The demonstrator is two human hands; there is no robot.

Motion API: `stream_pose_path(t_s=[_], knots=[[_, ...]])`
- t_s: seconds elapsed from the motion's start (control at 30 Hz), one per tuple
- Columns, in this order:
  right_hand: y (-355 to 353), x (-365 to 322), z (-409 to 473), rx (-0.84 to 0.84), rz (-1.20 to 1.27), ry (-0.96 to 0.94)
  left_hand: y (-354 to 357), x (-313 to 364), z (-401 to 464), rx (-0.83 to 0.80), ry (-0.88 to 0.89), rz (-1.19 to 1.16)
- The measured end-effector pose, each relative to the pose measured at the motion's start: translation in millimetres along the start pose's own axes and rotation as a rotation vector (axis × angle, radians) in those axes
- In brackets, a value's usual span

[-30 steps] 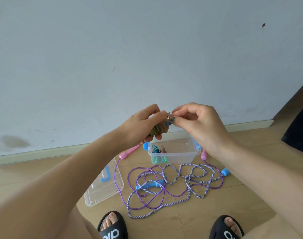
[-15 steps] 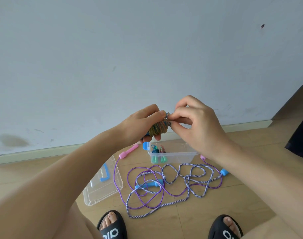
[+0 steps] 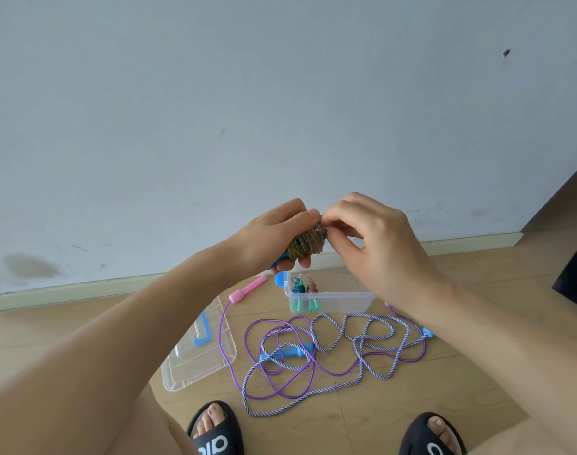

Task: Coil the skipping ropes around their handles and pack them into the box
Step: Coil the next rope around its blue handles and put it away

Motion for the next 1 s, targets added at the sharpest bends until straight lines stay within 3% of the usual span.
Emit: stream_pose_path(t_s=[0.17, 0.33, 0.53, 1.0], knots=[[2, -1, -1, 0.032, 0.067, 0.09, -1, 0, 0, -0.002, 0.0, -0.006], [4, -1, -3, 0.096, 0.342, 0.444, 0, 1, 2, 0.006, 0.017, -0.004], [-1, -1, 4, 0.122, 0.596, 0.655, 1, -3, 5, 0.025, 0.047, 0.01], [-3, 6, 6, 0.131, 0.652, 0.652, 2, -1, 11, 0.073, 0.087, -0.021]])
Point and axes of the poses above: each hand's wrist, its own z-axis towards the middle knuckle, its own y-axis out of the palm, x = y × z, the point moved 2 cm from there along z, towards the middle knuckle, and after that the axes turned 5 degrees about -y, right-handed, at the moved point
